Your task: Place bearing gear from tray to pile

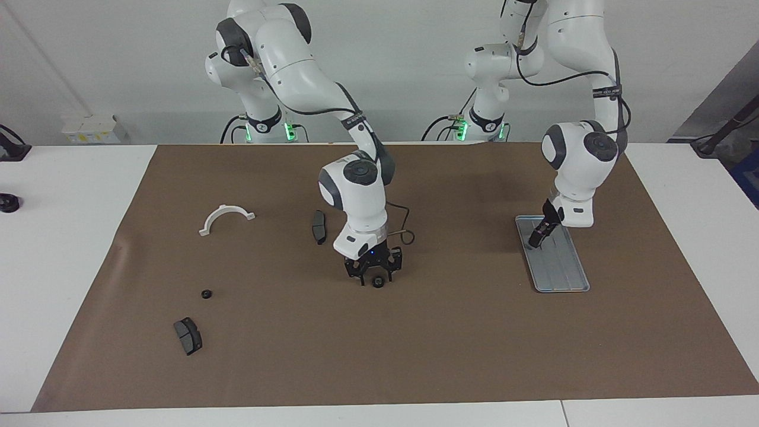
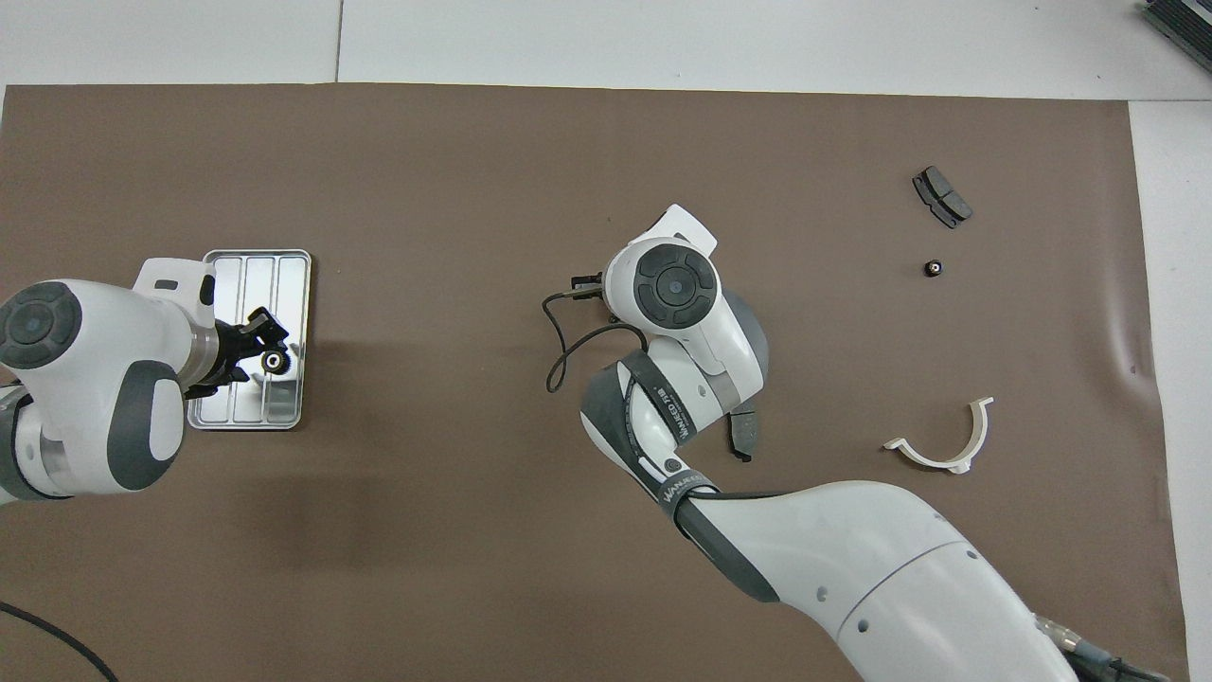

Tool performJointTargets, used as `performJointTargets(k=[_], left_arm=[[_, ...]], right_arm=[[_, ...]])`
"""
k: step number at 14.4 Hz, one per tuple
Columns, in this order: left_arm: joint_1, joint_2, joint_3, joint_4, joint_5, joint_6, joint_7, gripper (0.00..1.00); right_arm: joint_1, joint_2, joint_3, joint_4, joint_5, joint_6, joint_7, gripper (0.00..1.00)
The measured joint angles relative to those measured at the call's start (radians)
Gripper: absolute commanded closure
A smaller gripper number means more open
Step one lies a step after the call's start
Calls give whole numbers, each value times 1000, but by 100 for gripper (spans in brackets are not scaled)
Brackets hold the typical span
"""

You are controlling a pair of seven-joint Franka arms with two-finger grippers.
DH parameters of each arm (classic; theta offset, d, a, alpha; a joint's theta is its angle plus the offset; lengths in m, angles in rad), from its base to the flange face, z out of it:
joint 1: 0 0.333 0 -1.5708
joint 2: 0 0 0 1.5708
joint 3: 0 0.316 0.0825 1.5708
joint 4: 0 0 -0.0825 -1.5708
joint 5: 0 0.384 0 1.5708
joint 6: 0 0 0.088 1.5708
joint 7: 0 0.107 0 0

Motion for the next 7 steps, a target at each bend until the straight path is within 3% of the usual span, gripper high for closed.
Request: performJointTargets(k=[3, 5, 7], left_arm=[[0, 1, -2, -11, 0, 22, -2, 52], [-1, 4, -3, -13, 0, 36, -2, 53], [-3, 7, -6, -15, 0, 44, -2, 53]], right_arm=[[0, -2, -3, -1, -1, -1, 0, 74], [0, -6, -4, -1, -1, -2, 0, 90], [0, -8, -3, -2, -1, -3, 0, 99]])
